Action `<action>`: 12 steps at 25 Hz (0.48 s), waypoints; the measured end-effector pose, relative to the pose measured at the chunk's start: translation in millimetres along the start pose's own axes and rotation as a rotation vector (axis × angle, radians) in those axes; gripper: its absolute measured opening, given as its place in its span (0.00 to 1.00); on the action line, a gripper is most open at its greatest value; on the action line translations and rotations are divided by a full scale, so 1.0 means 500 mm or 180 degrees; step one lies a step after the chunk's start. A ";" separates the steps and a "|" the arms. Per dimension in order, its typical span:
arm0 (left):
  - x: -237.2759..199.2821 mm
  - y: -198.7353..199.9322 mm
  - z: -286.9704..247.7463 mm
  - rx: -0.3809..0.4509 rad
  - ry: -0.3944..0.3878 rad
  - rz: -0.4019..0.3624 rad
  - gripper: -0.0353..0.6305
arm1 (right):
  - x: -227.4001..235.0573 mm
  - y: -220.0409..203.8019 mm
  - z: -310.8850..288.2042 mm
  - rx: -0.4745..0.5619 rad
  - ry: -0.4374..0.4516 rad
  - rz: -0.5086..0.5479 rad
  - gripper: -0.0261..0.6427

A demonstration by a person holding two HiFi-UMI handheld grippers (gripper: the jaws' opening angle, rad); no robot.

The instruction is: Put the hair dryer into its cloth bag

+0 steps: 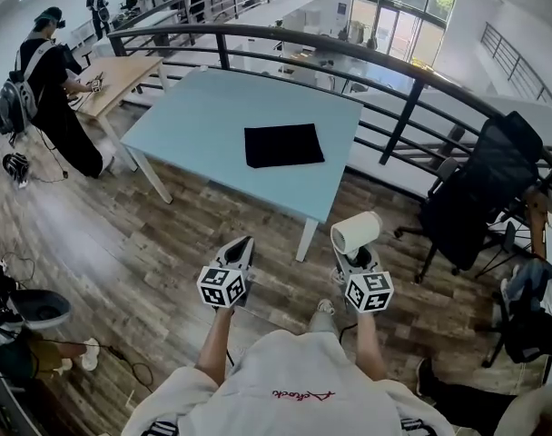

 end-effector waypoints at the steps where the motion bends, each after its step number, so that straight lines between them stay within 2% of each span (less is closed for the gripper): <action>1: -0.002 0.000 -0.006 -0.0006 -0.0003 -0.0002 0.06 | 0.003 -0.002 -0.003 -0.0003 -0.0004 -0.0001 0.36; 12: 0.003 -0.004 -0.124 -0.0067 -0.0082 -0.0035 0.06 | 0.076 -0.027 -0.060 0.0012 0.0024 -0.0036 0.36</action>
Point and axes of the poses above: the fingertips, and each gripper's own axes: z backward along the fingers, x to its right, y out of its top, the point moved 4 cm from there along z, backward along the fingers, and after that the axes turned 12 degrees about z, right-handed, at the moved point
